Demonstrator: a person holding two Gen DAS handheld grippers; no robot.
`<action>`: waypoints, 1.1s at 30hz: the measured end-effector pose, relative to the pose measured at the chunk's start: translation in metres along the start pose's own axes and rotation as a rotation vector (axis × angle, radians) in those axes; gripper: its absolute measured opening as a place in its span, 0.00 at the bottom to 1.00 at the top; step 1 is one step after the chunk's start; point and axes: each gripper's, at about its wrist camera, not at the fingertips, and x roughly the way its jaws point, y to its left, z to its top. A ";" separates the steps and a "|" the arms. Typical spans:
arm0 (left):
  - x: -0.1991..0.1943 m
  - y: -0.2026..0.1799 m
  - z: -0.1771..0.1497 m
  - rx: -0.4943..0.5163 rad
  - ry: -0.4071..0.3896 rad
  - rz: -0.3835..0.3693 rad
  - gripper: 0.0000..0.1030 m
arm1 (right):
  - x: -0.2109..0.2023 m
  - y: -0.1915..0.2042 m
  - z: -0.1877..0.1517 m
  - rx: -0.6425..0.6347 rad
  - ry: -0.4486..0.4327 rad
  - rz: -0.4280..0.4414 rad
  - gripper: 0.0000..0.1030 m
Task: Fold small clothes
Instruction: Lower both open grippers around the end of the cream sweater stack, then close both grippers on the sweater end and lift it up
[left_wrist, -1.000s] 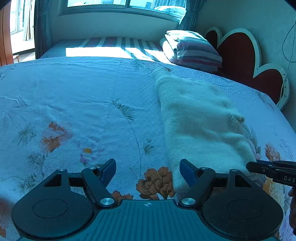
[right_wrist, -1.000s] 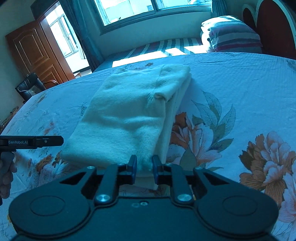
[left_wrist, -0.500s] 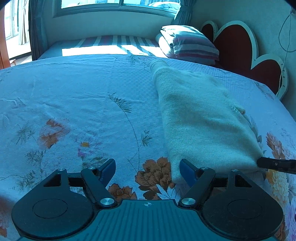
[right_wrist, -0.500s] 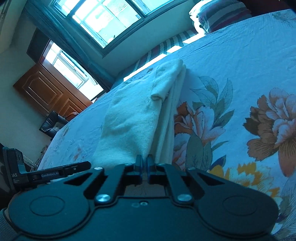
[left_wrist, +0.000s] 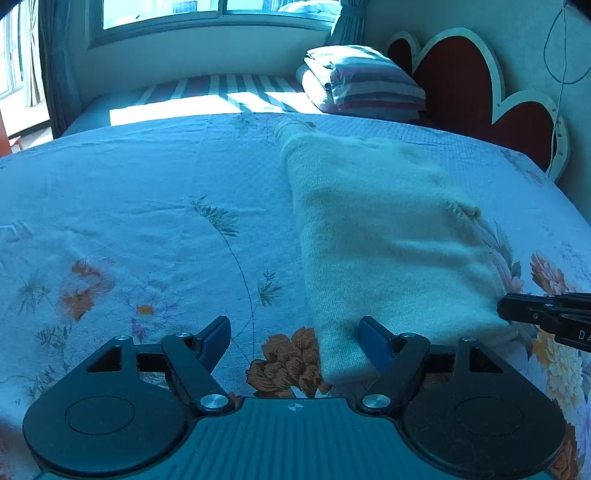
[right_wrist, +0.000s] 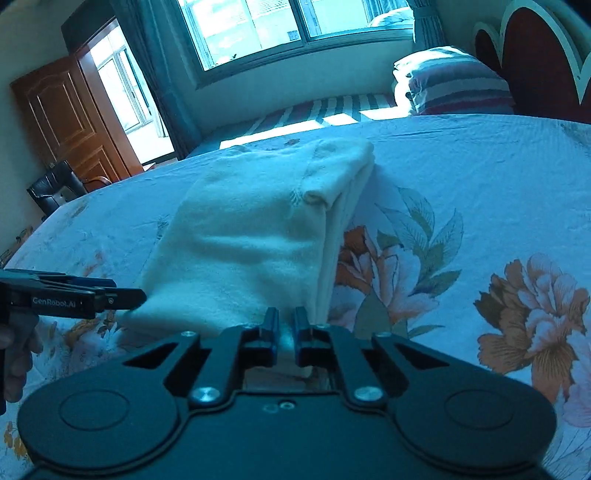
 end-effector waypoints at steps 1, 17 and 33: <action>-0.003 -0.003 0.000 0.012 -0.004 0.012 0.74 | -0.003 0.003 0.004 -0.006 0.001 -0.007 0.15; -0.050 0.007 0.007 0.070 -0.053 0.028 0.94 | -0.045 -0.014 0.016 0.153 -0.017 0.046 0.39; 0.025 0.106 0.044 -0.308 0.078 -0.485 0.94 | -0.023 -0.102 0.035 0.533 -0.035 0.206 0.93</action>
